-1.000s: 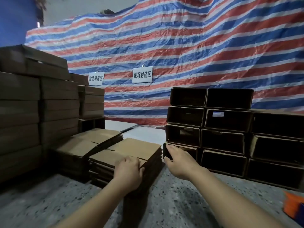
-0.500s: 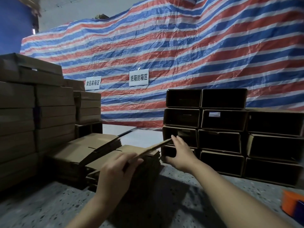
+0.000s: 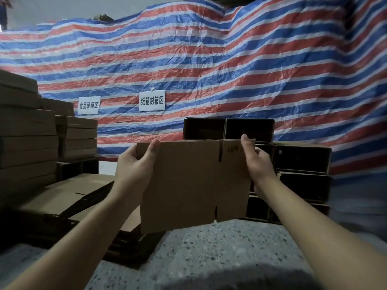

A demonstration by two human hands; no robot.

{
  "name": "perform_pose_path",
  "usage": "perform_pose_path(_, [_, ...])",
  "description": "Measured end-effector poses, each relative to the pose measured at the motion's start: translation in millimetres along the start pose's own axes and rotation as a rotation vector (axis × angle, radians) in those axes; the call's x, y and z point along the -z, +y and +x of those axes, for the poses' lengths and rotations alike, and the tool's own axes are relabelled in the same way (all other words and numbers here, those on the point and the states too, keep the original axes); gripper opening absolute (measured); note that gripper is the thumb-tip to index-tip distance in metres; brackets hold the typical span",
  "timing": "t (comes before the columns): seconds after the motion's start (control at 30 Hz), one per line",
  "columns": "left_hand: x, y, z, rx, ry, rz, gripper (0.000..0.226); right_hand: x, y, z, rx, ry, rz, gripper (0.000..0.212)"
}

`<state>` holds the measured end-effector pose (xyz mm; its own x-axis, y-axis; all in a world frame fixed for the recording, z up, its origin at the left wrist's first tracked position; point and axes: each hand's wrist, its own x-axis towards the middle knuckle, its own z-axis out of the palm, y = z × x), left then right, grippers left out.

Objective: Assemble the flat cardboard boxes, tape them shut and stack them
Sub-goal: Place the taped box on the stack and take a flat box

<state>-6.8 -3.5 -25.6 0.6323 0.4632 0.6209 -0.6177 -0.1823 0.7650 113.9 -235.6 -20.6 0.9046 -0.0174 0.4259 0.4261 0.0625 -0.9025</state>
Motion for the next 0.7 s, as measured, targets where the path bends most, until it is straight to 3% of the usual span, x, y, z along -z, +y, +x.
perform_pose_path(0.23, [-62,-16,1,0.249,-0.149,-0.106,0.038,80,-15,-15,-0.073,0.127,-0.064,0.043])
perform_pose_path(0.37, [-99,-27,-11,0.274,-0.196,-0.121,0.04,117,-16,-24,-0.035,0.214,-0.104,0.039])
perform_pose_path(0.53, [-125,-42,-27,0.298,-0.215,-0.128,0.028,143,-4,-33,-0.032,0.27,-0.127,0.037])
perform_pose_path(0.7, [-127,-67,-30,0.404,-0.29,-0.131,0.045,151,24,-35,-0.048,0.283,-0.136,0.035])
